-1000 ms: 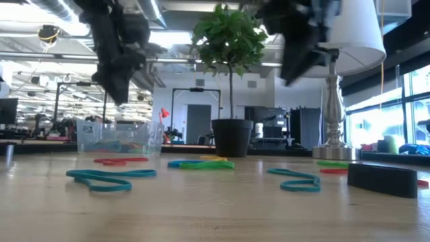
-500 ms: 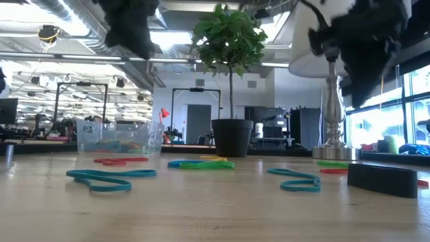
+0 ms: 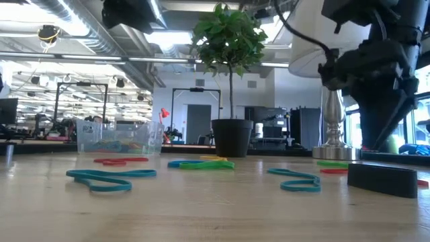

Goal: Pick and place rubber bands into bin
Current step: Put the red rubber band into the transparent bin

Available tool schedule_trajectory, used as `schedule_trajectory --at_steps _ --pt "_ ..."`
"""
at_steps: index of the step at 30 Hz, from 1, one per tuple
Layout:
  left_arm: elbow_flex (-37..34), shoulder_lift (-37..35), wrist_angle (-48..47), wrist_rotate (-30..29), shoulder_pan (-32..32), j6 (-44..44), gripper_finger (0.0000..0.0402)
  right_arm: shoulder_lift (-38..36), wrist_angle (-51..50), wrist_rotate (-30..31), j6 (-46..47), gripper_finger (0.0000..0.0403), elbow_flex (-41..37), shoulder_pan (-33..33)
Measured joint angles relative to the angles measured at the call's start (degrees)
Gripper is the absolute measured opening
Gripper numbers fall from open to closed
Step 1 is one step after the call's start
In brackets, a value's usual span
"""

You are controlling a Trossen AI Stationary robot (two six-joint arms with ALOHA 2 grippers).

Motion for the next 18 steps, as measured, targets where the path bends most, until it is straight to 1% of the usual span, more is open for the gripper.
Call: schedule_trajectory --at_steps 3,9,11,13,16,17,18 --pt "0.0 0.0 -0.1 0.3 -0.5 1.8 0.0139 2.6 2.6 0.0 3.0 0.0132 0.0 1.0" --pt "0.0 0.0 -0.1 2.0 -0.7 3.1 0.0139 9.0 2.7 0.1 7.3 0.0131 0.3 2.0" --pt "0.0 0.0 -0.1 1.9 -0.7 3.8 0.0139 10.8 2.6 0.3 8.0 0.0123 0.5 2.0" --pt "0.0 0.0 0.3 2.3 -0.7 5.5 0.0139 11.7 2.2 0.5 10.2 0.0097 0.8 2.0" --pt "0.0 0.1 1.7 3.9 -0.7 8.4 0.0139 12.2 1.5 1.2 10.7 0.0026 2.6 2.0" --pt "0.0 0.3 2.9 3.9 -0.7 9.2 0.0139 11.9 0.9 1.8 10.5 0.0014 3.4 2.1" --pt "0.0 0.7 4.1 3.9 -0.8 10.4 0.0140 11.8 0.3 2.7 10.4 0.0013 4.8 2.2"
